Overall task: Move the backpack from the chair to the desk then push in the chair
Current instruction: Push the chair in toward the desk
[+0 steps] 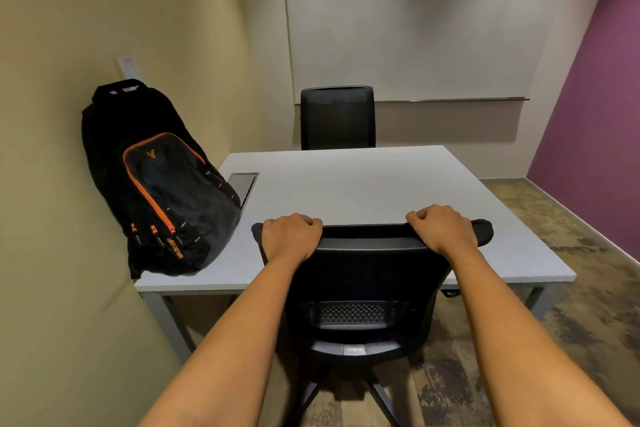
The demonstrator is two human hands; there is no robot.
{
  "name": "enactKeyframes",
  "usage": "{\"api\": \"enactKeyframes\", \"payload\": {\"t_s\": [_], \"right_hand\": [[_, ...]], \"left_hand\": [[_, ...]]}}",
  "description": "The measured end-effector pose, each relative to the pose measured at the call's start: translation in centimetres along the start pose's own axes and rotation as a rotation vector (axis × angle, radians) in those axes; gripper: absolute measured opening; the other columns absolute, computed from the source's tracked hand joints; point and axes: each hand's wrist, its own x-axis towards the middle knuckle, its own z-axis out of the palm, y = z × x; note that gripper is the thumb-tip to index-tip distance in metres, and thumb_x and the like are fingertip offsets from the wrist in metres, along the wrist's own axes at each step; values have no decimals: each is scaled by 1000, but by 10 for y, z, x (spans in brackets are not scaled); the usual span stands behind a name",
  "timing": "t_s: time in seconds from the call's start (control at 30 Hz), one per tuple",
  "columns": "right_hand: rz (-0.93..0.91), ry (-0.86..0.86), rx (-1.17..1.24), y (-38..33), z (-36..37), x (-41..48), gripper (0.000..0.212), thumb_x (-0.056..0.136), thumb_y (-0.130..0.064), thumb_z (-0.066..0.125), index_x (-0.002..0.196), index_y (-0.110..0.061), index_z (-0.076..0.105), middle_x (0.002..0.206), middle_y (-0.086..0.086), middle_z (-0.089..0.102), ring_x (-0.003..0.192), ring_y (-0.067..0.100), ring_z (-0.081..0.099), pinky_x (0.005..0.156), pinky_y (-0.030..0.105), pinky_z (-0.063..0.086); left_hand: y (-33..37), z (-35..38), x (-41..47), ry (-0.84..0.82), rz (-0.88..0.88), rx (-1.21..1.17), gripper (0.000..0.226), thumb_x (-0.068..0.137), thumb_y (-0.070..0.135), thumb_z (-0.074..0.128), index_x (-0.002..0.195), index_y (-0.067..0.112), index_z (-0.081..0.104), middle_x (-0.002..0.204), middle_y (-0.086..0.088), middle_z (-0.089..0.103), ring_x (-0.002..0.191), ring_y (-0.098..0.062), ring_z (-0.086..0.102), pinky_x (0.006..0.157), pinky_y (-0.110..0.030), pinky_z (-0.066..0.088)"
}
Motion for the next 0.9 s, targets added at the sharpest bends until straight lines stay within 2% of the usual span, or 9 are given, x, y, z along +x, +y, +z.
{"api": "enactKeyframes", "payload": {"t_s": [0.23, 0.37, 0.5, 0.57, 0.67, 0.77, 0.9], "right_hand": [[4, 18, 15, 0, -1, -2, 49, 93, -38, 37, 73, -7, 68, 67, 8, 63, 66, 26, 60, 64, 32, 47], [-11, 11, -15, 0, -1, -6, 49, 94, -36, 33, 71, -6, 65, 66, 6, 61, 64, 26, 55, 55, 29, 38], [-48, -38, -42, 4, -2, -12, 49, 97, -36, 27, 88, -12, 69, 85, 9, 70, 70, 24, 53, 58, 31, 36], [-78, -69, -55, 7, -4, -17, 48, 98, -36, 24, 96, -14, 67, 94, 7, 70, 78, 25, 56, 62, 31, 35], [-144, -92, -75, 8, -6, -25, 47, 100, -32, 22, 105, -14, 65, 106, 5, 69, 94, 26, 59, 72, 31, 38], [-181, -53, -47, 8, -9, -38, 46, 101, -29, 22, 120, -15, 61, 123, 4, 64, 112, 24, 55, 93, 31, 37], [-235, -23, -13, 15, -10, -62, 46, 103, -26, 22, 144, -15, 39, 150, 1, 41, 138, 15, 36, 114, 27, 22]], "left_hand": [[1, 1, 0, 8, -10, -33, 45, 92, 34, 32, 77, 16, 70, 76, -4, 67, 65, -21, 46, 70, -31, 32], [1, 0, -5, 27, -18, -44, 42, 92, 32, 33, 77, 18, 70, 82, -5, 70, 69, -22, 48, 68, -31, 31], [3, 0, -11, 51, -10, -35, 40, 93, 26, 33, 76, 14, 67, 84, -8, 70, 72, -23, 50, 68, -31, 31], [4, 2, -13, 62, -5, -32, 36, 94, 24, 33, 83, 13, 66, 88, -6, 69, 81, -24, 56, 73, -33, 33], [3, 6, -19, 89, 12, 1, 23, 93, 16, 41, 95, 11, 63, 92, -4, 68, 87, -24, 60, 75, -32, 35], [1, 10, -24, 103, 69, 29, 22, 94, 11, 41, 97, 12, 63, 96, -5, 69, 89, -24, 60, 85, -34, 41], [-3, 9, -25, 84, 169, 82, 29, 98, 16, 34, 110, 16, 60, 106, -2, 64, 104, -22, 57, 95, -36, 40]]}}
